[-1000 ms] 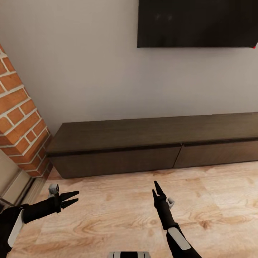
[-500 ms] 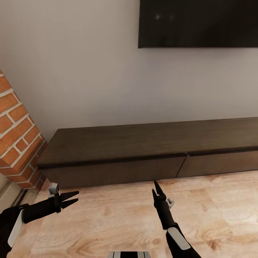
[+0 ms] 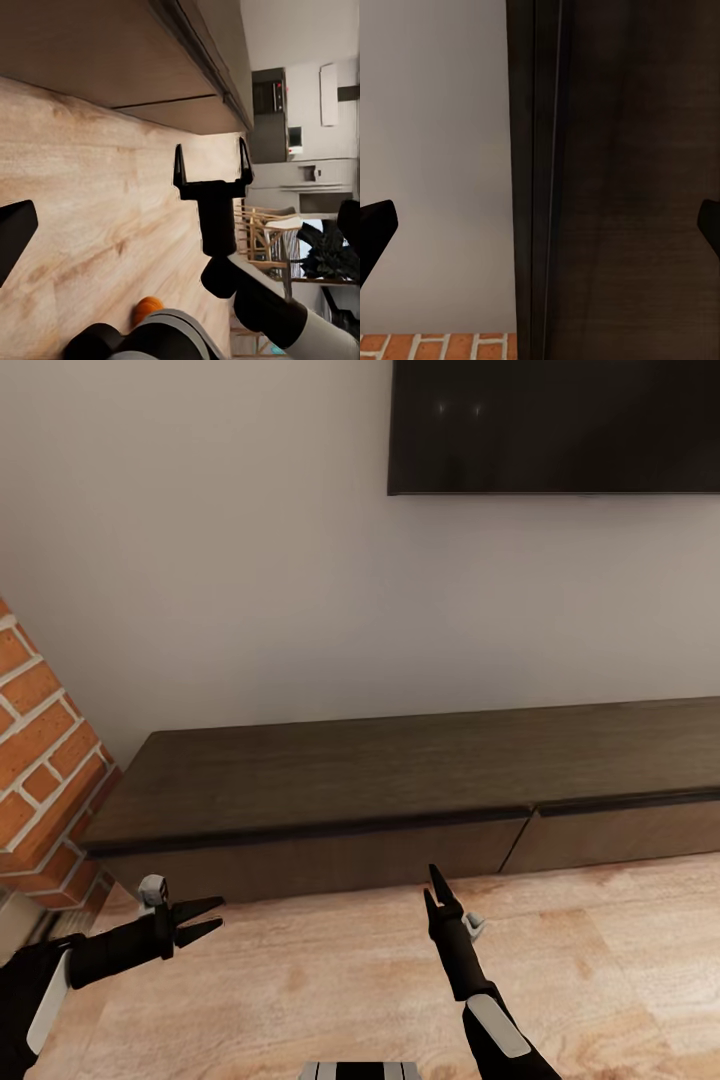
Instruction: Place each of the two pumpkins and all three candles from the living room inside a cabinet in the living room (use any cabinet), then make sure every cabinet is closed, and position the cauldron so it is next to a table in the living room.
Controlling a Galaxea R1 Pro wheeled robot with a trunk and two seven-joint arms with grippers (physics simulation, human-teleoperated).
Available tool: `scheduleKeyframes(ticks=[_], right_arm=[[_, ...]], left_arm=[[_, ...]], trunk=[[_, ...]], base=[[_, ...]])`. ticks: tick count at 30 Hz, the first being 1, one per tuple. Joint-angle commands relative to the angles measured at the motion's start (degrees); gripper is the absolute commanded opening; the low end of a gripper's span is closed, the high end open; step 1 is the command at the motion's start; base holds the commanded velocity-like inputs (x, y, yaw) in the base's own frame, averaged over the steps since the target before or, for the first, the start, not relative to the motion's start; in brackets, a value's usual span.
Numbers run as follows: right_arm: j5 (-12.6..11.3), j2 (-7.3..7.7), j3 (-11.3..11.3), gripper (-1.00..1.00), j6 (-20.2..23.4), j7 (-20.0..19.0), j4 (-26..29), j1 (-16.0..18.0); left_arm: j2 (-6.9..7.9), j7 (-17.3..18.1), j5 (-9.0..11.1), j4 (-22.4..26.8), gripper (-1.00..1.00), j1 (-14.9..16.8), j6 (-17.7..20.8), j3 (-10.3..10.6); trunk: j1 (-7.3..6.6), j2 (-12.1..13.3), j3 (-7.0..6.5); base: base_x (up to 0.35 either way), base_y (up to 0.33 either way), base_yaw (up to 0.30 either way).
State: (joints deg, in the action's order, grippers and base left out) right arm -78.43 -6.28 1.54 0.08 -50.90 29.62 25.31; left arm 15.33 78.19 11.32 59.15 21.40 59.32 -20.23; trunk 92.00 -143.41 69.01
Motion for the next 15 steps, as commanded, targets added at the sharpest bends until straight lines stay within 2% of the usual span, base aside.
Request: scheduleKeyframes(ticks=[1,5,8,15], right_arm=[[0.01,0.0,0.07,1.0,0.0,0.0,0.0,0.02],[-0.04,0.03,0.19,1.0,0.0,0.14,0.0,0.0],[-0.05,0.1,0.24,1.0,0.07,0.31,0.0,0.0],[-0.14,0.2,0.36,1.0,0.09,0.36,0.0,0.0]], left_arm=[[-0.31,0.03,-0.04,-0.88,1.0,-0.04,0.01,0.02],[-0.99,0.04,-0.18,-3.44,1.0,-0.35,-0.24,0.19],[-1.17,0.1,-0.17,-4.3,1.0,-1.89,-2.19,0.33],[-2.27,1.89,-0.13,-4.64,1.0,-3.94,-5.14,3.15]], trunk=[[0.0,0.0,0.0],[0.0,0.0,0.0],[0.0,0.0,0.0],[0.0,0.0,0.0]], base=[[0.026,0.0,0.0],[0.01,0.0,0.0],[0.002,0.0,0.0],[0.0,0.0,0.0]])
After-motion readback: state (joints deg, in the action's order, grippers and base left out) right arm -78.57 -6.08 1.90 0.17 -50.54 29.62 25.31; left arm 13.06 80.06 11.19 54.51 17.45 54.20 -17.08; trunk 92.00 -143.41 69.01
